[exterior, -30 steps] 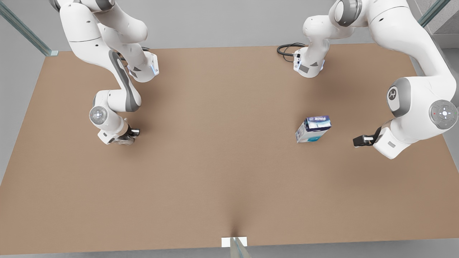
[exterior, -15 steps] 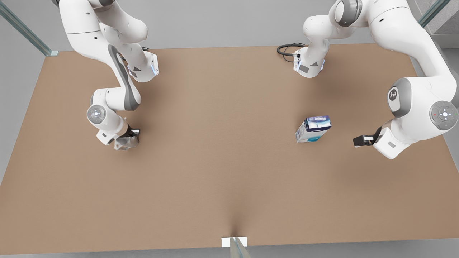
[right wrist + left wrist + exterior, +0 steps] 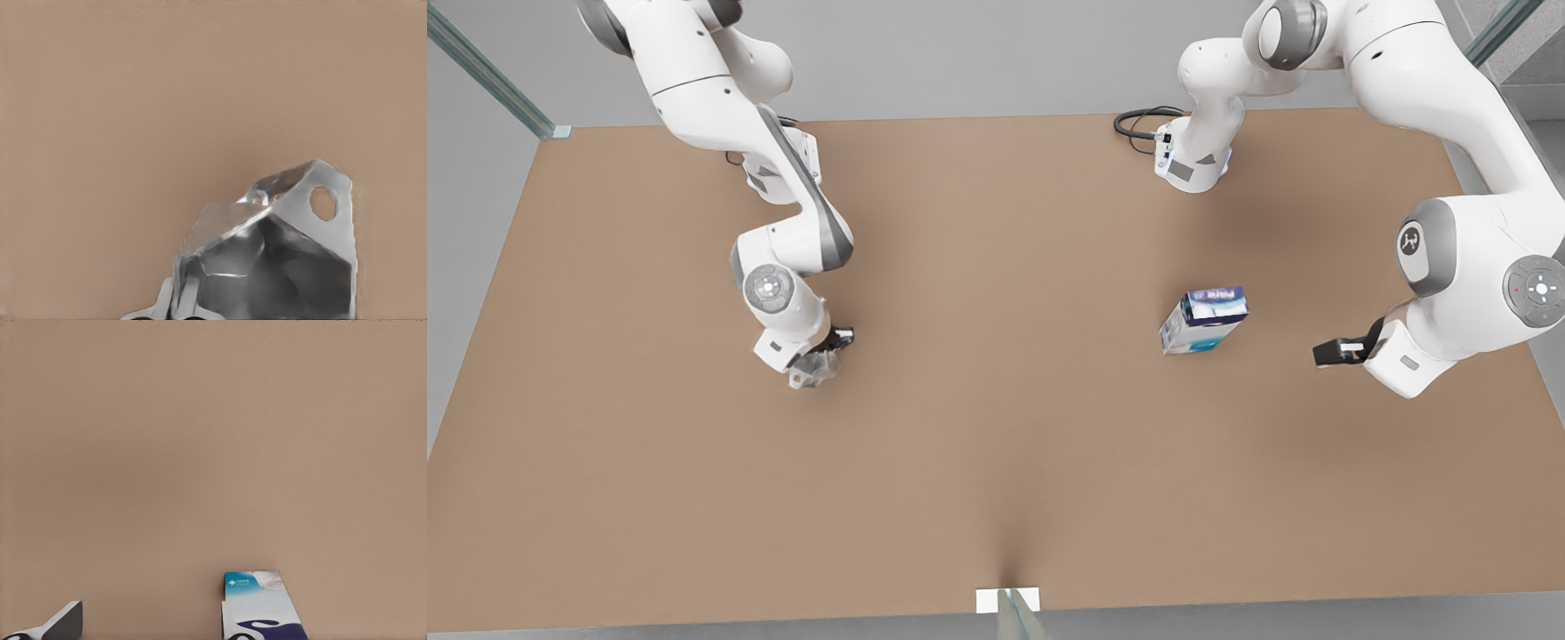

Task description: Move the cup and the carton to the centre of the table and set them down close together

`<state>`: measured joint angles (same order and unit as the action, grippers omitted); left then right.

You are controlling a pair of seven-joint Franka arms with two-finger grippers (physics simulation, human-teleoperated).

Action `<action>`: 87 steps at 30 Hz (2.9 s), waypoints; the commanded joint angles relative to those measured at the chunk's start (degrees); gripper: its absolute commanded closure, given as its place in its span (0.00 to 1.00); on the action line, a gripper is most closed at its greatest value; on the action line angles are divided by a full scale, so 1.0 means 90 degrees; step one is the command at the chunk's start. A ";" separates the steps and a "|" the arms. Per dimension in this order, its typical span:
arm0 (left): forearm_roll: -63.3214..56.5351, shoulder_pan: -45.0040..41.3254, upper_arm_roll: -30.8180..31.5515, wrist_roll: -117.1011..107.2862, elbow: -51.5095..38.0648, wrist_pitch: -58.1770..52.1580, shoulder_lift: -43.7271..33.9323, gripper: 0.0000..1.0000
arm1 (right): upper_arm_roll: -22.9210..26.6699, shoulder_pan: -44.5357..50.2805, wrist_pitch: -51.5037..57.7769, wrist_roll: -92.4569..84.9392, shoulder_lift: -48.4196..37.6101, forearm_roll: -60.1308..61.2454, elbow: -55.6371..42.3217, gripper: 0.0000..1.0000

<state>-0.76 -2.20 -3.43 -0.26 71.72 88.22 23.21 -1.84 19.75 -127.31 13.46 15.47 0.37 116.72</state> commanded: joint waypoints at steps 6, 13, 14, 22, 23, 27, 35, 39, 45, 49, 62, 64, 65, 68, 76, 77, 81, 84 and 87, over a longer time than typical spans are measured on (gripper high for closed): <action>-0.0013 0.0000 -0.0088 0.0010 -0.0020 0.0031 0.0029 0.00 | -0.0011 0.0647 0.0259 0.0505 0.0897 0.0027 -0.1376 0.79; -0.0013 0.0000 -0.0225 0.0010 -0.0039 0.0041 0.0078 0.00 | -0.0050 0.1194 0.0503 0.1278 0.2050 0.0036 -0.3076 0.79; -0.0003 0.0000 -0.0225 0.0020 -0.0039 0.0041 0.0068 0.00 | -0.0050 0.1214 0.0503 0.1316 0.2264 0.0046 -0.3329 0.79; -0.0042 -0.0117 -0.0137 0.5321 0.0059 -0.0047 0.0019 0.00 | -0.0118 0.1507 0.0465 0.1678 0.3242 0.0027 -0.4853 0.79; -0.0052 -0.0234 -0.0137 0.5703 0.0068 -0.0018 0.0019 0.00 | -0.0216 0.1507 0.0503 0.1678 0.3437 0.0027 -0.5185 0.79; -0.0023 -0.0508 -0.0020 0.6104 0.0693 0.0002 -0.0098 0.00 | -0.0275 0.1722 0.0484 0.1678 0.3750 -0.0022 -0.5703 0.79; 0.0134 -0.0596 0.0303 0.6113 0.1221 -0.0213 -0.0362 0.00 | -0.0362 0.1985 0.0064 0.1658 0.4794 -0.0022 -0.7051 0.79; 0.0143 -0.0605 0.0391 0.6113 0.2030 0.0177 -0.0830 0.00 | -0.0529 0.2297 -0.0258 0.1756 0.5107 -0.0032 -0.7246 0.79; 0.0378 -0.0723 0.0722 0.6104 0.3955 0.1027 -0.1866 0.00 | -0.0489 0.2395 -0.0249 0.1766 0.5166 -0.0042 -0.7246 0.75; 0.0368 -0.0723 0.1045 0.6328 0.4141 0.0920 -0.1817 0.00 | -0.0509 0.2395 -0.0268 0.1971 0.5146 -0.0032 -0.7246 0.26; 0.0339 -0.0723 0.1035 0.6318 0.5049 0.1945 -0.2178 0.00 | -0.0499 0.1956 -0.0141 0.1932 0.4112 0.0232 -0.6700 0.00; 0.0329 -0.0723 0.1035 0.6328 0.5146 0.1965 -0.2178 0.00 | -0.0509 0.1556 -0.0131 0.1795 0.3272 0.0242 -0.5675 0.00; 0.0329 -0.0723 0.1045 0.6386 0.5146 0.1994 -0.2178 0.00 | -0.0509 0.1312 -0.0112 0.1668 0.2891 0.0242 -0.5235 0.00; 0.0339 -0.0723 0.1055 0.6553 0.5273 0.2375 -0.2256 0.00 | -0.0480 0.0472 0.1294 0.1287 0.1777 0.0251 -0.4834 0.00; 0.0339 -0.0723 0.1045 0.6670 0.5654 0.2834 -0.2110 0.00 | -0.0489 -0.1862 0.3111 -0.0089 -0.1319 -0.0217 -0.2549 0.00; 0.0339 -0.0723 0.1045 0.6670 0.5654 0.2844 -0.2061 0.00 | -0.0489 -0.2165 0.3354 -0.0187 -0.1494 -0.0217 -0.2422 0.00; 0.0339 -0.0732 0.1045 0.6670 0.5664 0.3068 -0.1837 0.00 | 0.0292 -0.2448 0.3423 -0.1466 -0.1553 -0.0208 -0.2725 0.00; 0.0339 -0.0723 0.1045 0.6670 0.5752 0.3312 -0.1700 0.00 | 0.0292 -0.2663 0.3209 -0.1398 -0.1456 -0.0110 -0.2510 0.00; 0.0358 -0.0723 0.1035 0.6650 0.5752 0.3381 -0.1612 0.08 | 0.0302 -0.2644 0.3405 -0.1428 -0.1465 -0.0100 -0.2091 0.00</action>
<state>2.36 -8.71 5.89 59.37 123.49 118.73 8.70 1.55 -4.25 -100.31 0.61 1.18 -0.68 100.64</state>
